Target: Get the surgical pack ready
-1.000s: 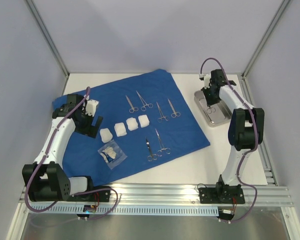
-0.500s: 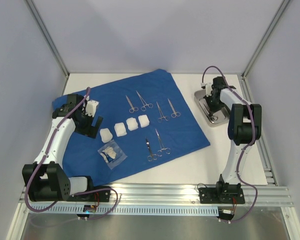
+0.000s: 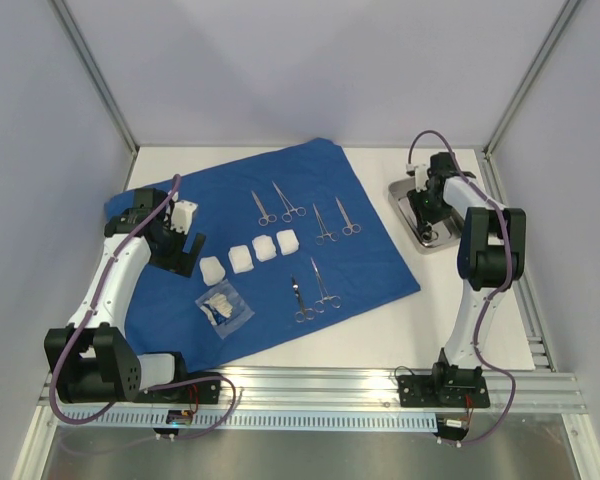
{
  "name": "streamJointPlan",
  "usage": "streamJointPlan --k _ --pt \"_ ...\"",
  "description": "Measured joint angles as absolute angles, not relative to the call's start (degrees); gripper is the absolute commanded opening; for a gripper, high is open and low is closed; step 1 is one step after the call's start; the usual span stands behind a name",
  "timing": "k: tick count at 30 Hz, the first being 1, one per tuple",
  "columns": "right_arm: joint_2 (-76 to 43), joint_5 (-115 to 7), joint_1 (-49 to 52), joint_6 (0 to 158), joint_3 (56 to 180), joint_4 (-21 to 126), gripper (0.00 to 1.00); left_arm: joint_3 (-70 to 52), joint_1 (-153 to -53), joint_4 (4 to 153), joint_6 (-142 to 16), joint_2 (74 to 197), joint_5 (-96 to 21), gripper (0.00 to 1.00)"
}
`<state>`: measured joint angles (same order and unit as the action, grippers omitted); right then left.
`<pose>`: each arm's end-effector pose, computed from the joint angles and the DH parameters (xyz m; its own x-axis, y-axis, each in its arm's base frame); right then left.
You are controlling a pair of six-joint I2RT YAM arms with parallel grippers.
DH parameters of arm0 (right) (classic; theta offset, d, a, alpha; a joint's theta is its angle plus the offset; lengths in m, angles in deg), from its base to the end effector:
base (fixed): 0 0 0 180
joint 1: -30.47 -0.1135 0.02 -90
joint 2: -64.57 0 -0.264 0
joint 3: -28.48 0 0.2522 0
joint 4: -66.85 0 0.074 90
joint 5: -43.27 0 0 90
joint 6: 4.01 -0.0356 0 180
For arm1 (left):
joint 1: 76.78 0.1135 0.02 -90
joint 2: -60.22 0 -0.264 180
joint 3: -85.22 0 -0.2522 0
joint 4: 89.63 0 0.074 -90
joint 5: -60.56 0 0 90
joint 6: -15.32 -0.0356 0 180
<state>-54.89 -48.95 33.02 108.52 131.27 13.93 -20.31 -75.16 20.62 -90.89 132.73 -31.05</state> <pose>0.4293 -0.0177 0.1683 -0.8767 -0.3442 -0.3360 -0.3302 0.9386 -0.1001 0.2341 0.0056 0.2725 -0.8936 0.2539 -0.3702 0.2414 0.9671 0.0805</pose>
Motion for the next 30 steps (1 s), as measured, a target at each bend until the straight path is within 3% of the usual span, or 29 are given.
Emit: streamJointPlan --k 6,11,15,16,18,23,30 --pt "-52.01 -48.41 32.95 105.81 133.66 12.07 0.47 -20.31 -75.16 20.6 -90.95 132.62 -31.03 1.0" --pt "-40.6 -43.34 30.07 98.46 133.53 11.9 0.5 -20.31 -75.16 20.55 -90.91 131.27 -30.42 1.0" --pt "-28.77 -39.73 19.8 92.28 128.54 12.4 0.53 -20.55 -75.16 20.51 -90.89 128.45 -27.29 1.0" --pt "-26.59 -38.59 14.99 90.53 126.88 12.22 0.58 -20.96 -75.16 20.64 -90.91 127.44 -26.24 1.0" --pt "-24.58 -37.74 6.05 86.94 123.8 11.9 0.58 -22.36 -75.16 20.49 -91.06 124.73 -23.9 1.0" --pt "-28.38 -38.02 -10.94 79.01 118.42 10.21 0.55 -25.53 -75.16 19.86 -91.58 121.04 -18.99 1.0" --pt "-38.52 -38.22 -16.29 73.11 118.27 9.16 0.49 -27.11 -75.16 18.46 -91.58 120.75 -17.04 1.0"
